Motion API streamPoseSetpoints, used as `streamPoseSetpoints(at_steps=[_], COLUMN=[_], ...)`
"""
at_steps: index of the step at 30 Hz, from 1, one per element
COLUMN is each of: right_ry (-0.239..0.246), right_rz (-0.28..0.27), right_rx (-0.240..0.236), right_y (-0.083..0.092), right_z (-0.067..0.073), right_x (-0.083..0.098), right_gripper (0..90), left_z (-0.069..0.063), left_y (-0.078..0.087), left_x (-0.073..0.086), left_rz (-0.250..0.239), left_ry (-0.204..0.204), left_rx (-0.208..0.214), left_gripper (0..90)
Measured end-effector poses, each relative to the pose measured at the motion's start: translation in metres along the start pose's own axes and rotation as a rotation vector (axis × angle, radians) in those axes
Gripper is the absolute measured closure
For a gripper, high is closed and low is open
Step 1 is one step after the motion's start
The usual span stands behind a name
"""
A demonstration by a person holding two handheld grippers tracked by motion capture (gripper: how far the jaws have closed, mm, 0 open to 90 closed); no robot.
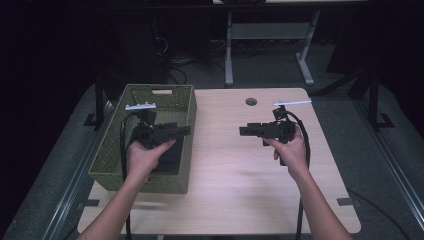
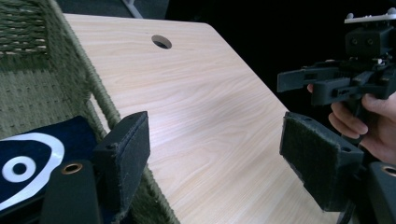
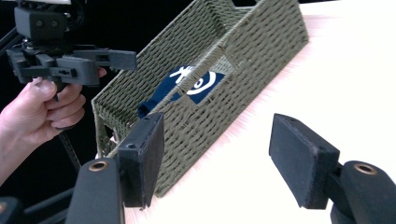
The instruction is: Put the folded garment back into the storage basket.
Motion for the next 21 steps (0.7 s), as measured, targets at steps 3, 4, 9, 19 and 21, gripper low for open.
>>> streamPoseSetpoints(at_steps=[3,4,9,19,21], right_ry=[-0.006,-0.004,-0.010,-0.022,-0.029], right_rz=[0.001,0.000,-0.002,-0.013,-0.010], right_rx=[0.015,0.017,0.029,0.067,0.075], right_y=[0.006,0.007,0.016,0.034,0.036], right_z=[-0.004,-0.005,-0.010,-0.020,-0.022], right_x=[0.003,0.004,0.008,0.015,0.017], right_gripper=[36.1,35.8,35.3,33.2,32.8], left_z=[-0.003,-0.004,-0.012,-0.026,-0.029], left_y=[-0.004,-0.005,-0.009,-0.015,-0.016], left_x=[0.001,0.001,0.003,0.006,0.006], left_rz=[0.002,0.007,0.010,0.006,0.007], left_ry=[0.001,-0.002,-0.001,-0.014,-0.020], left_rx=[0.003,0.005,0.027,0.048,0.055], left_gripper=[23.6,23.3,22.7,22.6,22.6])
Point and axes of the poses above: each handheld gripper's, and its own axes: y roughly backward along the jaws, x roughly out of its underside, z roughly to its left, the point moved 10 cm from there along -y, roughly forward along the jaws, and after that the axes turned 13 degrees about -x, right-handed, at the moved point
